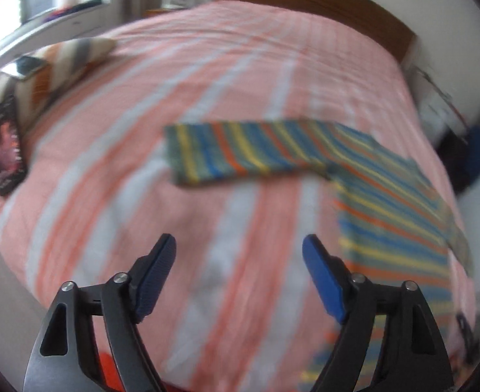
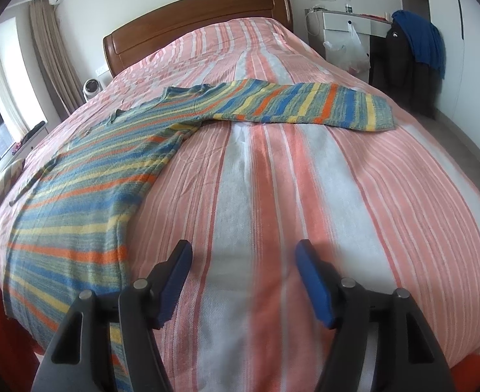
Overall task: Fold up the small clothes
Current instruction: 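Grasp the sweater hem with both tools and straighten the body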
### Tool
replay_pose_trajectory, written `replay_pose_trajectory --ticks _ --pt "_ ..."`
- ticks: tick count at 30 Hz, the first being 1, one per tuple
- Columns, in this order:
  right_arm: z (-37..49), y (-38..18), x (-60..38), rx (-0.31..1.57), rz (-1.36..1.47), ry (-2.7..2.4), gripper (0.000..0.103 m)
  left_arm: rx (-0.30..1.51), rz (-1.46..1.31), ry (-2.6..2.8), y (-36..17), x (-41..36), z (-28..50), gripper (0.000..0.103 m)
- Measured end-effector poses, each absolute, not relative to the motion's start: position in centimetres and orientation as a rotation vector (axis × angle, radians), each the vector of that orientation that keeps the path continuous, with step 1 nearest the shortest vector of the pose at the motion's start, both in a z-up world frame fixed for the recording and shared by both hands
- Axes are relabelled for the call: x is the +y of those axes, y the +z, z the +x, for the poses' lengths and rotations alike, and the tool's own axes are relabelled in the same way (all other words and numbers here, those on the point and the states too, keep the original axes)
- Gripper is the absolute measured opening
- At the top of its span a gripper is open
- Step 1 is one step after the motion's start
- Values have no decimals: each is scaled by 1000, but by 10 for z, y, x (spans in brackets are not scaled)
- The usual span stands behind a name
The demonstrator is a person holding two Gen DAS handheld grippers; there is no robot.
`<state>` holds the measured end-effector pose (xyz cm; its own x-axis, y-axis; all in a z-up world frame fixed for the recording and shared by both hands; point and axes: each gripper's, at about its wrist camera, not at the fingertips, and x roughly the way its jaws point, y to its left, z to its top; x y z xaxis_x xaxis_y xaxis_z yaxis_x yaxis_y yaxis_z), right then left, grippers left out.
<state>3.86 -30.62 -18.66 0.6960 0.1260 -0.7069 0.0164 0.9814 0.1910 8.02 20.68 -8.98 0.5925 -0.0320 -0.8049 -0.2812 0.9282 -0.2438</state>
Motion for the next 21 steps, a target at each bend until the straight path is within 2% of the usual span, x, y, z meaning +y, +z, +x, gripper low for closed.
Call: replay_pose_trajectory --ticks 4,9,14,15,17,18,19,20,21 --pt "29 -169 -312 825 212 91 65 1021 -392 -15 -107 166 46 83" --pt "5 -153 -298 958 208 254 65 1145 -464 -127 -150 133 7 83" --pt "-18 -170 -273 1110 229 406 65 1207 -394 -156 -167 101 0 82" --pt "-20 -176 -266 1124 207 416 65 1220 -383 -155 -173 96 0 78" --pt "-21 -190 -255 1162 155 396 64 1247 -352 -147 -182 89 0 58" --pt "-19 -195 -252 1178 157 396 61 1265 -327 -145 -186 84 1 29" --pt "-16 -200 -249 1192 163 402 43 1281 -311 -146 -190 82 3 5" --pt "-15 -204 -246 1203 152 396 11 1287 -315 -150 -192 81 2 4" --pt "-13 -206 -245 1211 145 384 5 1276 -321 -141 -190 83 1 3"
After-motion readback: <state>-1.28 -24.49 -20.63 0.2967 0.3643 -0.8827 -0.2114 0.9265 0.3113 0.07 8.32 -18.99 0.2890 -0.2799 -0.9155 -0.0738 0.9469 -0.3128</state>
